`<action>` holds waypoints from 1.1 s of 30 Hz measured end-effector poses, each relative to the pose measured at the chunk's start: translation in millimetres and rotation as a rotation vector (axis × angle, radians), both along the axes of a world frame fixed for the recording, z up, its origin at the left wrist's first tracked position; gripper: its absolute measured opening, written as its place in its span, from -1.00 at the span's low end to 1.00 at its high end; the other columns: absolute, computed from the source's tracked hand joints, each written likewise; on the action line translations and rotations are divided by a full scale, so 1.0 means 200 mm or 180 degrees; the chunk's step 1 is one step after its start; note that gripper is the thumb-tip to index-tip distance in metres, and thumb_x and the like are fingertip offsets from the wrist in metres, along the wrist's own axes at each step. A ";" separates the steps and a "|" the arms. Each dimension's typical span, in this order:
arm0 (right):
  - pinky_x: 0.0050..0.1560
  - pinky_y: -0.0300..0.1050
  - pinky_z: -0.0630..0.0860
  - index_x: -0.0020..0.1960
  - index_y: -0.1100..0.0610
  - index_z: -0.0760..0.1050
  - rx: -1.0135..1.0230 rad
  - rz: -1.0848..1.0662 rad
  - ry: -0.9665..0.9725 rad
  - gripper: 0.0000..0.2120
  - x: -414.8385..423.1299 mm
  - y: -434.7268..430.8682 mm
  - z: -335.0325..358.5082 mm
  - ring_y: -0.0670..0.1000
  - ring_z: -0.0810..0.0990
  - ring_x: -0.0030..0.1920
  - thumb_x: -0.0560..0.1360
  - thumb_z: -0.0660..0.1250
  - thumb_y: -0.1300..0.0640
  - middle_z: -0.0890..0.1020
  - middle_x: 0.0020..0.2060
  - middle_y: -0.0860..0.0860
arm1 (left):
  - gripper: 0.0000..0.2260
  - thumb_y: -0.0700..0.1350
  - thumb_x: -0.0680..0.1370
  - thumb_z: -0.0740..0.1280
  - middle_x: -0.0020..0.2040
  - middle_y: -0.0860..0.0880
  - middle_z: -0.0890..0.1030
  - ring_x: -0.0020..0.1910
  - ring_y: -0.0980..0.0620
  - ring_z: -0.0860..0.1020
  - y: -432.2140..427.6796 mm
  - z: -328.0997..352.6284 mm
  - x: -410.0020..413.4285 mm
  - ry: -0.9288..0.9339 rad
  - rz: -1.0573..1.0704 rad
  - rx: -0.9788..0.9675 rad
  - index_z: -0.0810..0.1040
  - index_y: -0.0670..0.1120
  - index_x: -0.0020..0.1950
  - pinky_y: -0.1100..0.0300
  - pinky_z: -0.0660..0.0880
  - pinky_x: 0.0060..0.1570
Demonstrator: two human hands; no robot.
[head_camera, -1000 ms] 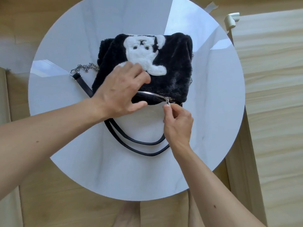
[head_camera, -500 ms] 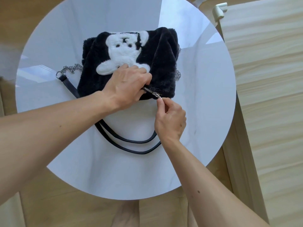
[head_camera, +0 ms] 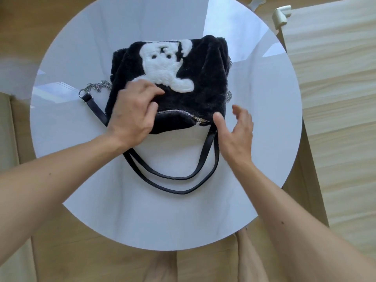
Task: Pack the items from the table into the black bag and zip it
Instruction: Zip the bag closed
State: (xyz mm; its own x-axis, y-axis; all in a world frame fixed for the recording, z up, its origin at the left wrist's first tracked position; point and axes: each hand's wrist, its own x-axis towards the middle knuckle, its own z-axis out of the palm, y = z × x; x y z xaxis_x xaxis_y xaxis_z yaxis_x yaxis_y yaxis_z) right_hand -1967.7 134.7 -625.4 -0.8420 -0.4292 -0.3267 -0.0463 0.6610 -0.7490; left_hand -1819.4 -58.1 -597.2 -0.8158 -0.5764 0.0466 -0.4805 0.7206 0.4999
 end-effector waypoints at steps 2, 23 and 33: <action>0.39 0.07 0.35 0.36 -0.06 0.39 -0.0045 0.0171 -0.0492 -0.47 -0.08 -0.07 0.00 -0.07 0.49 0.29 0.50 0.28 -0.31 0.55 0.21 -0.13 | -0.69 -0.09 0.52 0.26 0.25 -0.15 0.44 0.26 -0.13 0.41 -0.02 -0.02 0.05 -0.0085 0.1120 0.0023 0.48 -0.12 0.25 0.03 0.34 0.28; 0.03 0.07 0.49 0.08 0.10 0.38 0.0819 0.0605 0.0037 -0.65 -0.23 -0.14 -0.14 0.13 0.56 -0.06 0.58 0.26 -0.19 0.52 -0.21 -0.07 | -0.84 -0.23 0.57 0.22 0.06 -0.23 0.48 0.04 -0.26 0.43 -0.10 -0.15 0.30 -0.1274 0.1558 0.0214 0.38 -0.17 0.15 -0.07 0.37 0.01; 0.27 0.01 0.36 0.34 0.13 0.40 0.0105 0.1060 0.1705 -0.62 0.01 -0.03 -0.07 0.08 0.45 0.24 0.56 0.30 0.06 0.44 0.24 0.04 | -0.36 0.06 0.52 0.20 0.62 -0.11 0.07 0.57 -0.20 0.07 0.18 -0.12 0.15 -0.1294 -0.1191 -0.0873 0.17 -0.08 0.58 -0.13 0.22 0.42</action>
State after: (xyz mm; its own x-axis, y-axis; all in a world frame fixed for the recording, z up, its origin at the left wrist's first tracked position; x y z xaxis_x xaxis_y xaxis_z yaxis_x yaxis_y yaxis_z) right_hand -1965.5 128.9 -638.7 -0.7154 -0.6934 0.0856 -0.6165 0.5688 -0.5444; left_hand -1789.5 -22.3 -621.8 -0.9441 -0.2586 -0.2046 -0.2834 0.9535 0.1025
